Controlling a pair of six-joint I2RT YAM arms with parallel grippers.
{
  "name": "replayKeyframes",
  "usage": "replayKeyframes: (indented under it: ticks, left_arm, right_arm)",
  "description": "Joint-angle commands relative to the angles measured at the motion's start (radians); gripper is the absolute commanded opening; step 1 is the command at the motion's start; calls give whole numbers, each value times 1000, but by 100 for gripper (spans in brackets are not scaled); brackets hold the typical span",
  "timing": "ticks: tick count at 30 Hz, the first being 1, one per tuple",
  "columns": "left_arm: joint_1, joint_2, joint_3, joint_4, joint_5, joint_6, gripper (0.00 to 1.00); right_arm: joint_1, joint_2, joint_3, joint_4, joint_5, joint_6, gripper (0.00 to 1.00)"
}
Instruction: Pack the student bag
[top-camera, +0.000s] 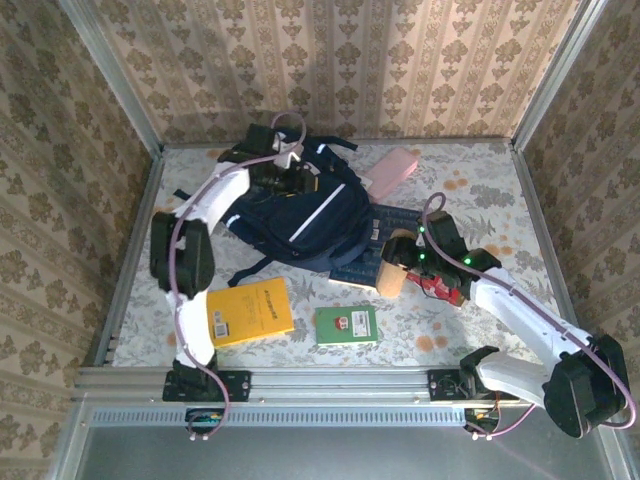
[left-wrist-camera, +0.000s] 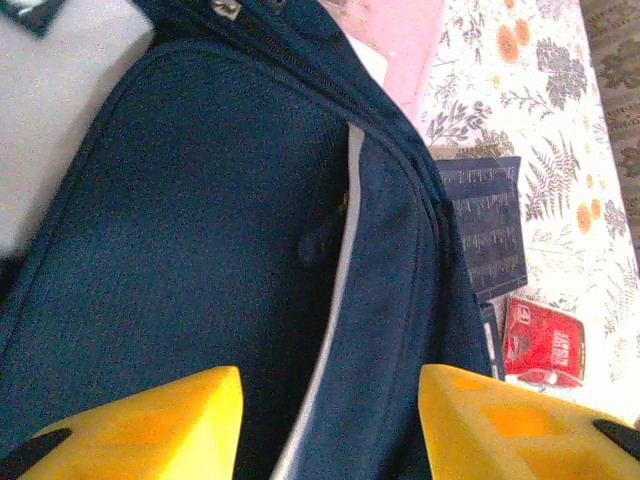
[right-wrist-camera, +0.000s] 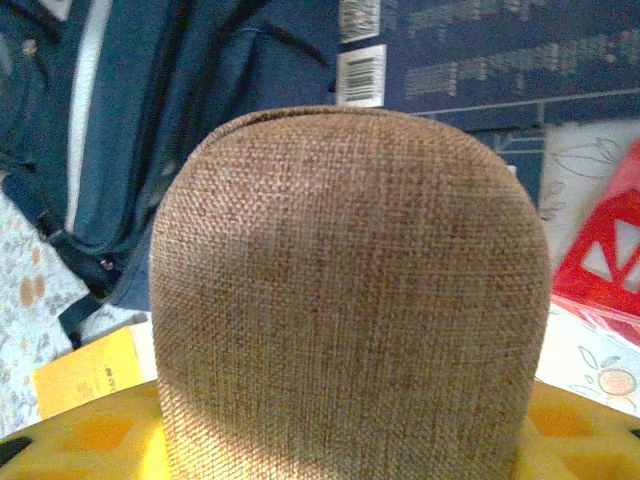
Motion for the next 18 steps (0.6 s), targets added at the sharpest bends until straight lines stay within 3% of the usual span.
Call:
replayKeyframes:
  ticks: [1, 18]
  left_arm:
    - [-23, 88, 114, -90, 146, 73, 51]
    - [-63, 199, 156, -121, 146, 96, 49]
  right_arm:
    - [-23, -43, 11, 52, -56, -91, 25]
    - [-90, 15, -31, 185, -213, -24, 24]
